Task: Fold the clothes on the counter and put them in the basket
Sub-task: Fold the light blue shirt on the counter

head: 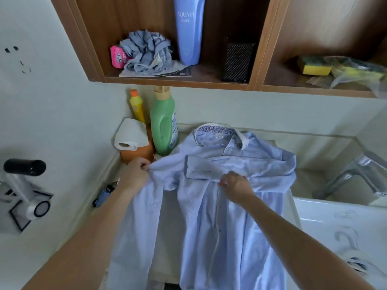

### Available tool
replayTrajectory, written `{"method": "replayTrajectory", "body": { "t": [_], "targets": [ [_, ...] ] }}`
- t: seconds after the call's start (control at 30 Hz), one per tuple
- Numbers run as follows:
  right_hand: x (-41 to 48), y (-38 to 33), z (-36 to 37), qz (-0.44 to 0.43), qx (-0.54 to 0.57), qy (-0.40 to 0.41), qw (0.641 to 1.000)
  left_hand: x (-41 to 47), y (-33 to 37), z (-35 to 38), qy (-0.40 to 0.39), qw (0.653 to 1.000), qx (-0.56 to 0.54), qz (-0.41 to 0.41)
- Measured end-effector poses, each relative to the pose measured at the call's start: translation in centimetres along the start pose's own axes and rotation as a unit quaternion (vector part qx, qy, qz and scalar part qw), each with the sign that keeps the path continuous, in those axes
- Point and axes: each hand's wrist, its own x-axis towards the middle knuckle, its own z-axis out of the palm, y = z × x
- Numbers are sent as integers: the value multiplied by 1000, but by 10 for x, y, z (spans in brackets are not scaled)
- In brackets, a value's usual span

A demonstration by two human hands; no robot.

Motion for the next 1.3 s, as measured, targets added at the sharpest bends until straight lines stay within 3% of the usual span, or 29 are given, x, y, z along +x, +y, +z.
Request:
{"method": "replayTrajectory", "body": {
  "t": [0.03,0.1,0.17,0.27,0.37,0.43,0.57,0.67,0.77,0.87,0.97,1.07,1.3],
  "targets": [
    [-6,-28,-6,-29,96,-41,994,4,11,-5,2,1000,-21,10],
    [-28,-81,-15,-66,305,-215,925,7,35,-13,12,997,-65,36],
    [-39,-115,-11,-94,384,-305,866,11,51,-16,14,990,-139,10],
    [-38,-145,-1,-123,492,-238,829,17,67,-23,-9,950,-310,-30],
    [-30,-161,-21,-90,639,-166,746,18,71,-31,-43,936,-348,-19],
    [-22,-160,-50,-83,677,-159,714,21,67,-29,-91,920,-378,-51],
    [-18,-139,-120,-63,681,-170,709,6,77,-8,-156,900,-400,-77],
    [-19,-109,-155,-6,711,-147,688,-4,90,14,-131,900,-411,65],
    [-17,-79,-169,23,748,-109,655,6,103,39,-87,949,-224,204],
    [-12,-50,-171,35,762,-103,638,25,117,68,-39,960,-32,274],
    [-9,-6,-172,80,737,-103,663,40,127,80,26,961,57,269],
    [-2,57,-162,138,738,-76,656,52,129,76,27,969,50,240],
    [23,130,-121,215,744,-44,631,70,101,113,-174,962,119,175]
  ]
}}
